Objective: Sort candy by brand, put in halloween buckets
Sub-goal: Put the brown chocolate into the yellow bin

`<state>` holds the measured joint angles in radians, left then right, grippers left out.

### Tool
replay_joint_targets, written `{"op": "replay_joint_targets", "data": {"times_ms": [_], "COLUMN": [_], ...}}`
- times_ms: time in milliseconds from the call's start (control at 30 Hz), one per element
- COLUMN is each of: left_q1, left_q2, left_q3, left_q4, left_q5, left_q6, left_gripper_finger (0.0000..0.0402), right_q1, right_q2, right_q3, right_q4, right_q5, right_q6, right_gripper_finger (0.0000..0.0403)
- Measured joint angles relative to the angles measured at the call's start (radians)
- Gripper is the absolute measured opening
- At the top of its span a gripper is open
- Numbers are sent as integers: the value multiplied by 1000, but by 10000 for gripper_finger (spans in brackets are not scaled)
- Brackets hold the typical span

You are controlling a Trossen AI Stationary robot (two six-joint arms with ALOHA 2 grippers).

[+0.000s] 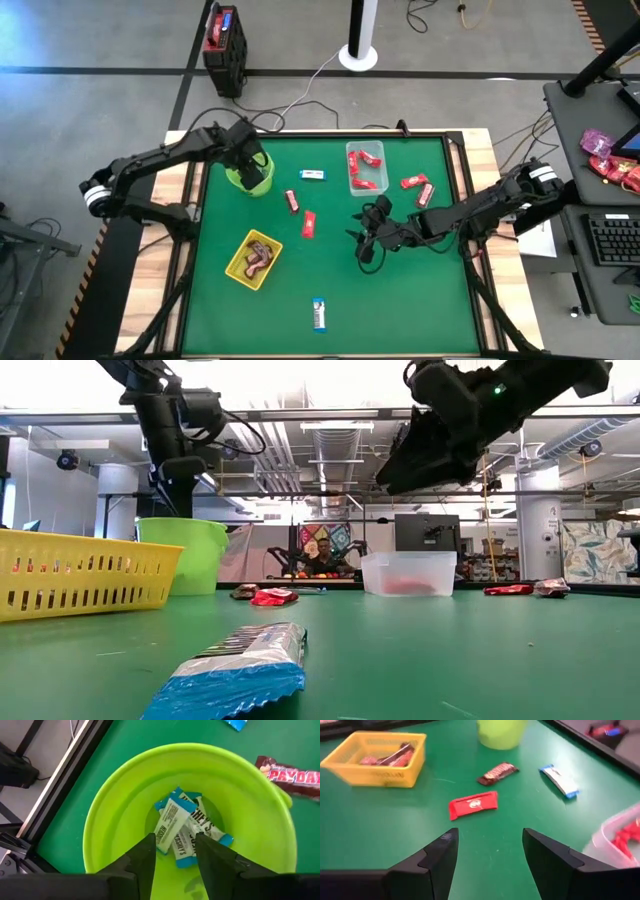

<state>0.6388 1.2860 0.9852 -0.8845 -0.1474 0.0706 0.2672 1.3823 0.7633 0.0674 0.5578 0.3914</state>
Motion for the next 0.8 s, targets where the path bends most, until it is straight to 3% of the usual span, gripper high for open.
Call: {"op": "replay_joint_targets", "data": {"times_ms": [233,433,667,800], "left_q1": [-118,-354,-638,-751], "left_q2": [-78,-159,-204,-212], "left_q3": [0,0,0,0], "left_q4": [38,166,236,234], "left_q5": [0,-6,-251,-364], "left_q6": [-122,-172,-219,-247], "left_gripper_finger": [130,130,130,130], "right_q1": [-46,-110,-185,-234], "right_q2": [-24,-58,-20,-30], "right_q3": [3,142,389,417], "right_q4": [-120,-550,-1174,-1392], "right_q5": [-11,-9,-44,-94], "right_q6": [225,429,648,734], "right_gripper_finger": [215,215,215,215]}}
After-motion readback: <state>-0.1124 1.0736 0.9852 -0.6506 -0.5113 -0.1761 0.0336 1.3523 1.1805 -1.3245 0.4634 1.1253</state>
